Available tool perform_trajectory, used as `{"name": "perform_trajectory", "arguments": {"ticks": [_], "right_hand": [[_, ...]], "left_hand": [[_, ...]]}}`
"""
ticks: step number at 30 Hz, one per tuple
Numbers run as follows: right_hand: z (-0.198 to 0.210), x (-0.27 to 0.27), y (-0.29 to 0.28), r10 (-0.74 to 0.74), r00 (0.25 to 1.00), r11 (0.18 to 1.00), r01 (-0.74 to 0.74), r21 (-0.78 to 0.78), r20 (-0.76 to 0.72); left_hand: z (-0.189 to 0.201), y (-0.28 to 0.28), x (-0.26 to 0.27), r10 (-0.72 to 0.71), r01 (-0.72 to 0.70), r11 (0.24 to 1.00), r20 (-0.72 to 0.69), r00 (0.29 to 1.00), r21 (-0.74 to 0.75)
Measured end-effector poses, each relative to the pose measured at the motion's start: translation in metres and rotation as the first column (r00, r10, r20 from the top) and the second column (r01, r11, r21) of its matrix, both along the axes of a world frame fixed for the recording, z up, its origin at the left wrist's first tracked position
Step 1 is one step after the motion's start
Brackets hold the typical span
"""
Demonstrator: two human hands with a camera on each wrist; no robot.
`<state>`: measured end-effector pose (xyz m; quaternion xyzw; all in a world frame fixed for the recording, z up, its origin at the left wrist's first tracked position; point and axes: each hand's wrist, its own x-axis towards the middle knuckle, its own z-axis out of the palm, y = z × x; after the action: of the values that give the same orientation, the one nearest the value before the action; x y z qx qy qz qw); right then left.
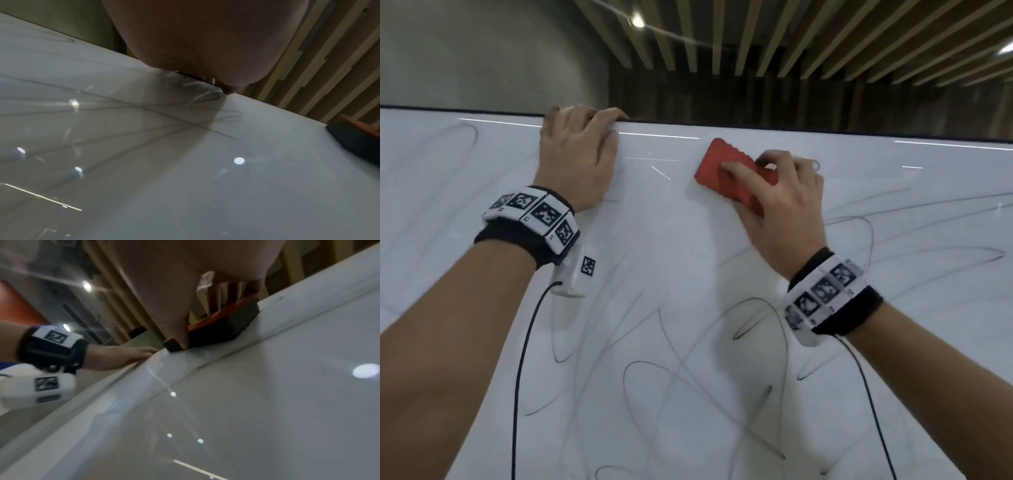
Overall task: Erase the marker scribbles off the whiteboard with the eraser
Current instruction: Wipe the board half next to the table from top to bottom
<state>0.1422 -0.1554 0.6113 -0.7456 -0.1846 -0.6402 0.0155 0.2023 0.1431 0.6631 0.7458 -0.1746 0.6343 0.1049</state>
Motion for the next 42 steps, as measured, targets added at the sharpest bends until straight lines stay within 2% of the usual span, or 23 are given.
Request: {"name": "perform_trajectory", "arguments": {"ticks": [2, 4, 6, 8, 10, 13, 14, 16, 18, 19, 20, 22, 24, 26, 28, 30, 32, 34, 36, 37, 38, 40, 42], "right_hand": [[-0.034, 0.001, 0.009, 0.030, 0.999, 0.988, -0.033, -0.153, -0.024], [-0.075, -0.001, 0.009, 0.002, 0.994, 0.868, -0.054, -0.494, -0.106], [-0.076, -0.004, -0.006, -0.066, 0.988, 0.798, -0.032, -0.601, -0.140], [-0.040, -0.004, -0.026, -0.048, 0.995, 0.895, 0.005, -0.446, -0.085], [0.006, -0.009, -0.050, -0.049, 0.998, 0.987, 0.045, -0.154, -0.026], [0.023, -0.014, -0.063, -0.041, 0.999, 0.987, 0.045, 0.154, -0.034], [0.009, -0.013, -0.057, -0.043, 0.999, 0.992, 0.045, 0.114, -0.020], [-0.036, -0.009, -0.044, -0.040, 0.999, 0.980, 0.035, -0.197, -0.020], [-0.061, -0.012, -0.046, -0.089, 0.993, 0.869, 0.037, -0.494, -0.081], [-0.053, -0.013, -0.057, -0.104, 0.991, 0.844, 0.046, -0.535, -0.079], [-0.035, -0.012, -0.071, -0.109, 0.992, 0.868, 0.065, -0.492, -0.060], [0.005, -0.011, -0.097, -0.111, 0.993, 0.981, 0.105, -0.162, -0.031], [0.015, -0.014, -0.102, -0.046, 0.999, 0.990, 0.048, 0.133, -0.014], [-0.031, -0.011, -0.084, -0.033, 0.999, 0.998, 0.034, -0.055, 0.018], [-0.096, -0.015, -0.071, -0.044, 0.996, 0.877, 0.004, -0.481, -0.072], [-0.112, -0.017, -0.079, -0.111, 0.985, 0.780, 0.007, -0.626, -0.129], [-0.076, -0.014, -0.090, -0.086, 0.990, 0.882, 0.021, -0.471, -0.115], [-0.024, -0.016, -0.103, -0.047, 0.997, 0.991, 0.038, -0.129, -0.062], [0.006, -0.017, -0.112, -0.023, 0.999, 0.988, 0.027, 0.153, -0.032], [0.003, -0.016, -0.107, -0.032, 0.999, 0.981, 0.034, 0.189, -0.010], [-0.009, -0.014, -0.100, -0.046, 0.999, 0.991, 0.046, 0.129, 0.003], [-0.053, -0.011, -0.083, -0.045, 0.999, 0.980, 0.040, -0.194, -0.021], [-0.081, -0.012, -0.080, -0.075, 0.994, 0.885, 0.032, -0.464, -0.074]], "left_hand": [[-0.001, -0.001, -0.001, -0.009, 0.009, 1.000, 0.009, 1.000, -0.012], [0.000, -0.002, -0.001, -0.010, 0.010, 1.000, -0.004, 1.000, -0.014], [0.000, -0.002, -0.002, 0.010, -0.010, 1.000, -0.022, 1.000, -0.012], [0.002, -0.004, -0.004, 0.031, -0.032, 0.999, -0.037, 0.999, -0.034], [0.005, -0.012, -0.010, 0.040, -0.048, 0.995, -0.089, 0.995, -0.088], [0.014, -0.043, -0.024, 0.006, -0.039, 0.978, -0.161, 0.987, -0.205], [0.014, -0.059, -0.029, -0.008, -0.019, 0.983, -0.142, 0.990, -0.185], [0.009, -0.090, -0.039, -0.042, 0.037, 0.998, -0.107, 0.993, -0.054], [0.000, -0.111, -0.042, -0.073, 0.078, 0.996, -0.135, 0.988, 0.032], [-0.005, -0.116, -0.042, -0.079, 0.085, 0.996, -0.155, 0.985, 0.031], [-0.009, -0.118, -0.040, -0.070, 0.075, 0.997, -0.160, 0.985, 0.025], [-0.015, -0.118, -0.036, -0.012, 0.019, 0.999, -0.134, 0.991, 0.048], [-0.018, -0.117, -0.033, 0.025, -0.017, 0.998, -0.113, 0.993, 0.068], [-0.019, -0.118, -0.033, 0.039, -0.034, 0.998, -0.098, 0.994, 0.056], [-0.019, -0.118, -0.034, 0.048, -0.042, 0.997, -0.105, 0.993, 0.058], [-0.020, -0.118, -0.033, 0.052, -0.044, 0.997, -0.122, 0.991, 0.064], [-0.020, -0.118, -0.032, 0.052, -0.046, 0.998, -0.124, 0.991, 0.053], [-0.021, -0.119, -0.032, 0.045, -0.040, 0.998, -0.126, 0.991, 0.043], [-0.023, -0.121, -0.032, 0.028, -0.025, 0.999, -0.124, 0.992, 0.023], [-0.023, -0.121, -0.032, 0.025, -0.023, 1.000, -0.118, 0.993, 0.013], [-0.024, -0.122, -0.032, 0.028, -0.027, 1.000, -0.112, 0.993, 0.006], [-0.023, -0.123, -0.031, 0.037, -0.037, 0.999, -0.111, 0.993, 0.004], [-0.023, -0.122, -0.030, 0.041, -0.040, 0.999, -0.122, 0.992, 0.011]]}}
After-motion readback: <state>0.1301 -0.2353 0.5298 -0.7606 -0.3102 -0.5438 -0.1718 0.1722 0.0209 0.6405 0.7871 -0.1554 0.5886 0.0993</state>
